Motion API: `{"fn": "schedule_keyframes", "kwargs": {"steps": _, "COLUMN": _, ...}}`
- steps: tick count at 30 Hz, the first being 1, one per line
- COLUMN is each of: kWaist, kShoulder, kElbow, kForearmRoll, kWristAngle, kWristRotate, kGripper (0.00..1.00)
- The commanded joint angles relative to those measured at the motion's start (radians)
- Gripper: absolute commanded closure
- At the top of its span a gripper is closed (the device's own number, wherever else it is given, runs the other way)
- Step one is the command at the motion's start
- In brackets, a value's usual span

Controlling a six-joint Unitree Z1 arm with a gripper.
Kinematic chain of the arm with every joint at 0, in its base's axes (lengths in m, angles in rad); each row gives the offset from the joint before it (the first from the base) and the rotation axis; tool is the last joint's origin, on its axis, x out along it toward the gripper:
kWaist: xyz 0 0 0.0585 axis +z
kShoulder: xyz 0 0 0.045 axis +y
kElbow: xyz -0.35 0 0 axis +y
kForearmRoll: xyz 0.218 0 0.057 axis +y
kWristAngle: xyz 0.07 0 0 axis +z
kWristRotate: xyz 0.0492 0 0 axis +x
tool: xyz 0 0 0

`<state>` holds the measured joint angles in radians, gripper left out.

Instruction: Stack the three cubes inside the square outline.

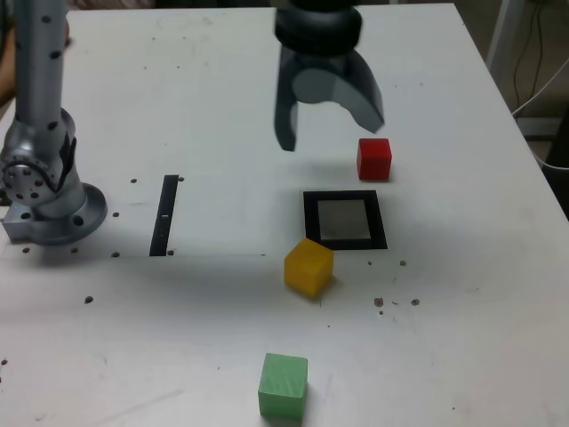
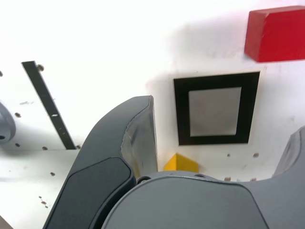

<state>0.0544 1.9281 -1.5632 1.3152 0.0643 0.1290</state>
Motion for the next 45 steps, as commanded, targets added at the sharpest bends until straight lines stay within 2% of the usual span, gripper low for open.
{"fn": "schedule_keyframes", "kwargs": {"steps": 1, "kWaist": 0.002, "kShoulder": 0.026, "kElbow": -0.024, "kForearmRoll": 0.003, "kWristAngle": 0.009, "kWristRotate": 0.003, "kGripper": 0.03}}
{"fn": "schedule_keyframes", "kwargs": {"steps": 7, "kWaist": 0.004, "kShoulder": 0.098, "kElbow": -0.091, "kForearmRoll": 0.01, "kWristAngle": 0.026, "kWristRotate": 0.004, "kGripper": 0.04}}
{"fn": "schedule_keyframes", "kwargs": {"steps": 19, "kWaist": 0.011, "kShoulder": 0.214, "kElbow": -0.176, "kForearmRoll": 0.026, "kWristAngle": 0.023, "kWristRotate": 0.027, "kGripper": 0.06}}
{"fn": "schedule_keyframes", "kwargs": {"steps": 35, "kWaist": 0.048, "kShoulder": 0.291, "kElbow": -0.248, "kForearmRoll": 0.042, "kWristAngle": 0.024, "kWristRotate": 0.061, "kGripper": 0.08}}
{"fn": "schedule_keyframes", "kwargs": {"steps": 45, "kWaist": 0.076, "kShoulder": 0.306, "kElbow": -0.272, "kForearmRoll": 0.045, "kWristAngle": 0.019, "kWristRotate": 0.078, "kGripper": 0.1}}
